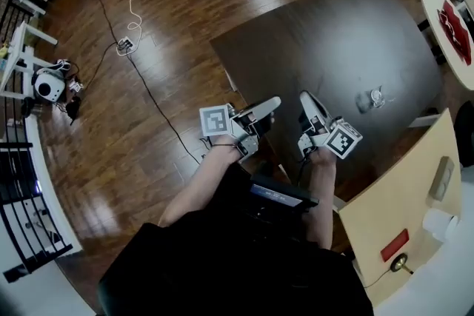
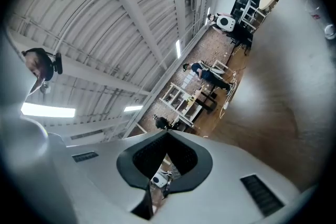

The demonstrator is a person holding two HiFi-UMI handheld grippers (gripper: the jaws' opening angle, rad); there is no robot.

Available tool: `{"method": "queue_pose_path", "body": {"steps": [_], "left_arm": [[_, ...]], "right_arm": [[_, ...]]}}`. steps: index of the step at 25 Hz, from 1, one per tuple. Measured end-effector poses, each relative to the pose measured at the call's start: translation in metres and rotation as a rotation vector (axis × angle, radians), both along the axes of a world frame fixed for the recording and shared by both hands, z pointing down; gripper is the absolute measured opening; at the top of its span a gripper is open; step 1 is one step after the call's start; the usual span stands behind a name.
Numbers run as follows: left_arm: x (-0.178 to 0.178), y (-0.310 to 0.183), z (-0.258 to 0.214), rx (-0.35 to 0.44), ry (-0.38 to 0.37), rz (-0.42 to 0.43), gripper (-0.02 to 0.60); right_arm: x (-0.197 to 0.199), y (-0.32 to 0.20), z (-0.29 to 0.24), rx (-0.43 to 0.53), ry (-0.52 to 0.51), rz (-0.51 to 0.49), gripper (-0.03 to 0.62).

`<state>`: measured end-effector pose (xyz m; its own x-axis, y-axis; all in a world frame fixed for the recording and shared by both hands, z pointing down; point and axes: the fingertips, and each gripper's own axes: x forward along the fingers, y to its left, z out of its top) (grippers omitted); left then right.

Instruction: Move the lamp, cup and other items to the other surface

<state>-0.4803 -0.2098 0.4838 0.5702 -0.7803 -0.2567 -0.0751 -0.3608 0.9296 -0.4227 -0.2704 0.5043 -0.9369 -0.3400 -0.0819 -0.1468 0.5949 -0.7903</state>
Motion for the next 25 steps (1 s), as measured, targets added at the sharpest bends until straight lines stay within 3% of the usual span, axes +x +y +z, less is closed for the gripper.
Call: {"method": "queue_pose_path", "body": {"steps": [8,18,25], "left_arm": [[-0.06,-0.07,0.007,-0.003,0.038,0.141,0.115],[-0.056,-0.104,0.01,0.004,0.083,0.383,0.115],[-0.03,-0.113,0.011,-0.01,0.108,0.489,0.115]], "right_arm": [[-0.044,-0.052,0.001,0.016,0.058,0.167,0.021],[-0.028,-0.071,0.006,-0.004,0.137,0.424,0.021],[-0.003,-0.071,0.008,-0.023,0.153,0.524,0.021]]}}
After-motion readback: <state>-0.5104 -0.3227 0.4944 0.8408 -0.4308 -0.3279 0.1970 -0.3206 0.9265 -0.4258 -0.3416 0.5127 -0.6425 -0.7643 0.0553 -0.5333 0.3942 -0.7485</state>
